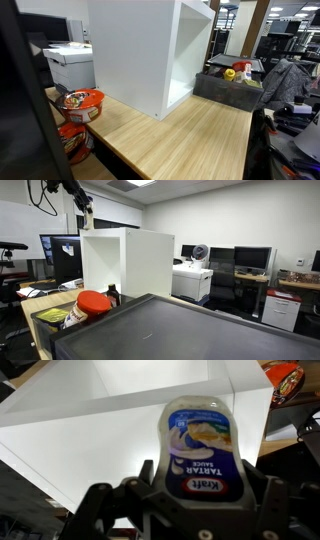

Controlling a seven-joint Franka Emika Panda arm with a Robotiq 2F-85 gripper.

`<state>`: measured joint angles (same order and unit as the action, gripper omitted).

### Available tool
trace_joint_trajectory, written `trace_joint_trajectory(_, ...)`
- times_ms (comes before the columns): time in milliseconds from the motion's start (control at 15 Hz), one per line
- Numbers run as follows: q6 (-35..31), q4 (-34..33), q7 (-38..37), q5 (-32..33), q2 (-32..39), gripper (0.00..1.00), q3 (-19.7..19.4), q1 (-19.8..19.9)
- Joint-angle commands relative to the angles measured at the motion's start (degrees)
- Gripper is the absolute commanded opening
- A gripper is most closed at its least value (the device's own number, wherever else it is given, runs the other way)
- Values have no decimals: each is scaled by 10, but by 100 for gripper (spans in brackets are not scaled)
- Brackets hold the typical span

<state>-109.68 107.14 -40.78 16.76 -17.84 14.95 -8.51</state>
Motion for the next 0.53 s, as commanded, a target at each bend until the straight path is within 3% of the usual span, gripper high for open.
trace_joint_trajectory(0,-16,28,9,-19,-35,58,-2,7)
trace_joint_trajectory(467,-14,42,7,-39,-57,58,-3,11)
